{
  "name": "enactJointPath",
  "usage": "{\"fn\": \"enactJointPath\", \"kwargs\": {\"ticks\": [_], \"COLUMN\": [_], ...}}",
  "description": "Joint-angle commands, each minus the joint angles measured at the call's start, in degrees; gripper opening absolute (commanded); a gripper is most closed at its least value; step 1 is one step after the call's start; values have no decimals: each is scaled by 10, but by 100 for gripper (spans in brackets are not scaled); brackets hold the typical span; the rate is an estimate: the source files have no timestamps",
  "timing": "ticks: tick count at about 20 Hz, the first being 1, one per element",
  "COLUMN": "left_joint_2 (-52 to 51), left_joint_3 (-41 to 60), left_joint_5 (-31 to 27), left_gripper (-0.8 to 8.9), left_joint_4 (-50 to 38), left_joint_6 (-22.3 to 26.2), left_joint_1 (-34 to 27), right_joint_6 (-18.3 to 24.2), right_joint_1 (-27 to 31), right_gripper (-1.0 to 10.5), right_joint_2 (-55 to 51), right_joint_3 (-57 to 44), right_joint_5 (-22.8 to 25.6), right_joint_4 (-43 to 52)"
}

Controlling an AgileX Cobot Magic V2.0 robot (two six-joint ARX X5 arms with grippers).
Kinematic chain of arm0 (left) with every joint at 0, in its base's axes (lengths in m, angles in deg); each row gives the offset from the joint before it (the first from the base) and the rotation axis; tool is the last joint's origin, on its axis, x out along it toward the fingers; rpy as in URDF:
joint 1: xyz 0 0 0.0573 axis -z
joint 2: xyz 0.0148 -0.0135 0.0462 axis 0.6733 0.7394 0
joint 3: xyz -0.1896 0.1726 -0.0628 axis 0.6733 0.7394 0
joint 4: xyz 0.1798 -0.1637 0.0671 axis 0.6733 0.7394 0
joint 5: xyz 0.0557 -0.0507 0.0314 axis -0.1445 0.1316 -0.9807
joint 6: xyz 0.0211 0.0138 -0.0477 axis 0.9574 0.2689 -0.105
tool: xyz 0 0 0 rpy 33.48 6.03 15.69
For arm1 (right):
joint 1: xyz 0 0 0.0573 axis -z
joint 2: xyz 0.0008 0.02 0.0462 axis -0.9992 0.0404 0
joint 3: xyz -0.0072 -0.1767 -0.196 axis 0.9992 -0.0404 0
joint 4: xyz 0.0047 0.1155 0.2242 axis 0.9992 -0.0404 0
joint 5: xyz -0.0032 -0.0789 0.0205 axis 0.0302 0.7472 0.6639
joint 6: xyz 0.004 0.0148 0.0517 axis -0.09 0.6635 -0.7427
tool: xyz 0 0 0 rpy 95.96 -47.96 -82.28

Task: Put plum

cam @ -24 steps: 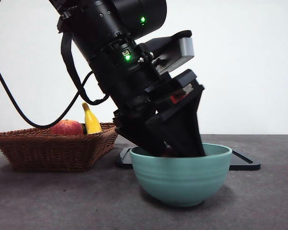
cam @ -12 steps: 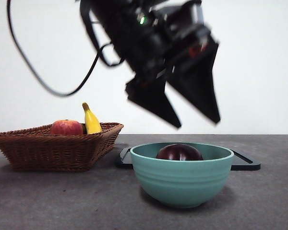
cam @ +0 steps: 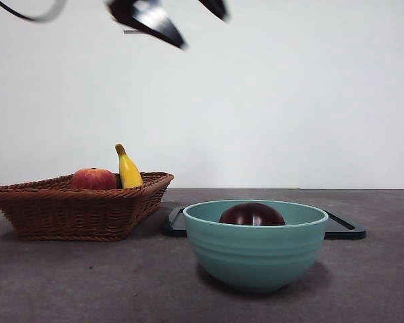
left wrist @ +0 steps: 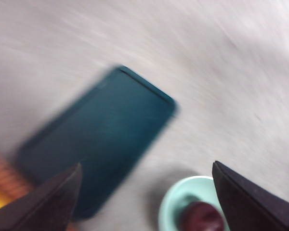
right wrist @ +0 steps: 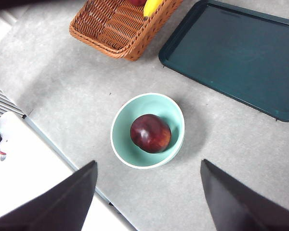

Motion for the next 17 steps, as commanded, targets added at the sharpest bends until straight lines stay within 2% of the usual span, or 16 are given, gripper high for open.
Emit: {"fn": "enactJointPath", "kwargs": {"ticks": [1,4,8,14,17], "left_joint_2": [-37,-88,-148,-217,-225], "left_joint_3": [-14,-8,43,190,227], "left_joint_5": [2,39,127,226,232], "left_gripper": [435,435,435,433,433], "left_joint_4": [41,114,165,203,210], "left_joint_6": [-5,6,6,21,23], "left_joint_1": [-36,-90,-134,-135,-135], "right_joint_6": [4,5,5,5,4], "right_joint_1": [-3,-3,-3,-3,-3], "right_gripper": [339,339,339,339,339], "right_joint_2": [3,3,3,3,3], "right_joint_3": [11,11,11,11,11], "right_joint_5": [0,1,1,1,0], "right_joint_4": [5,5,5,5,5]}}
